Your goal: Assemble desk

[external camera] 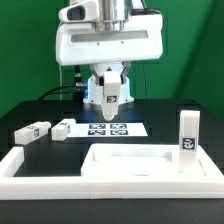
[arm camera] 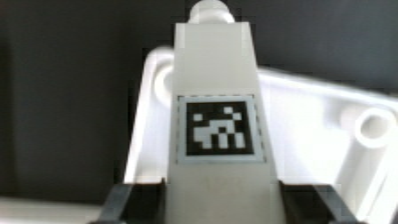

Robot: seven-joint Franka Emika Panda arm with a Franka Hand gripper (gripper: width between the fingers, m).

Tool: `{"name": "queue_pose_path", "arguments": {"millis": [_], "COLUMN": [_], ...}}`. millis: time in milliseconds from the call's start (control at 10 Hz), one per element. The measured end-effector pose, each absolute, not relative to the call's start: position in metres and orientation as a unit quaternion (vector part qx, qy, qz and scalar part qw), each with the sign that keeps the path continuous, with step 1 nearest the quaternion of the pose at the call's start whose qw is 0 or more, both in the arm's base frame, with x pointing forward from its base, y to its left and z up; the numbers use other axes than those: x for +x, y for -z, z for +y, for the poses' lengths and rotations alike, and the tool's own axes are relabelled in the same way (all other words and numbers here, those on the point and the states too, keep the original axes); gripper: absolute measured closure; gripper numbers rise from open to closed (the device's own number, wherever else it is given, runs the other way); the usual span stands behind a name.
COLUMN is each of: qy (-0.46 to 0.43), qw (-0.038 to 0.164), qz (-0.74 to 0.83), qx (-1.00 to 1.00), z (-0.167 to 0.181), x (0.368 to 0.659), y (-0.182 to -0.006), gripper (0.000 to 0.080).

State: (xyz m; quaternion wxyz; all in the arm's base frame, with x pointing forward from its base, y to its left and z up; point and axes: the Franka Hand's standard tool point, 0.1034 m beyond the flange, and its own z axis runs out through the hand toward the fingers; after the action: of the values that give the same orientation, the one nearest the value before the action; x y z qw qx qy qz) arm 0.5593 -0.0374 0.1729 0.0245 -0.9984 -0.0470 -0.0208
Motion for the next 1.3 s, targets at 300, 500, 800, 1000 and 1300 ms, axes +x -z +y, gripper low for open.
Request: {"name": "queue_pose_path", "arguments": {"millis": [300, 500, 800, 1000, 1300], "qy": [0.139, 0.183, 0.216, 0.231, 0.222], "qw": [0.035, 0.009, -0.012, -0.007, 0.009], "qz": [-0.002, -0.005, 0.005, 0.051, 0.064], "qx": [-0.99, -0.983, -0.976, -0.972, -0.973], "z": [-0.069, -0.076, -0.072, -0.065, -0.06], "x": [0.613, 0.608, 0.61, 0.633, 0.653], "y": [-0.199, -0.195, -0.185, -0.184, -0.192], "gripper": [0.0509, 0.0509, 0.0509, 0.0509, 0.0509]}}
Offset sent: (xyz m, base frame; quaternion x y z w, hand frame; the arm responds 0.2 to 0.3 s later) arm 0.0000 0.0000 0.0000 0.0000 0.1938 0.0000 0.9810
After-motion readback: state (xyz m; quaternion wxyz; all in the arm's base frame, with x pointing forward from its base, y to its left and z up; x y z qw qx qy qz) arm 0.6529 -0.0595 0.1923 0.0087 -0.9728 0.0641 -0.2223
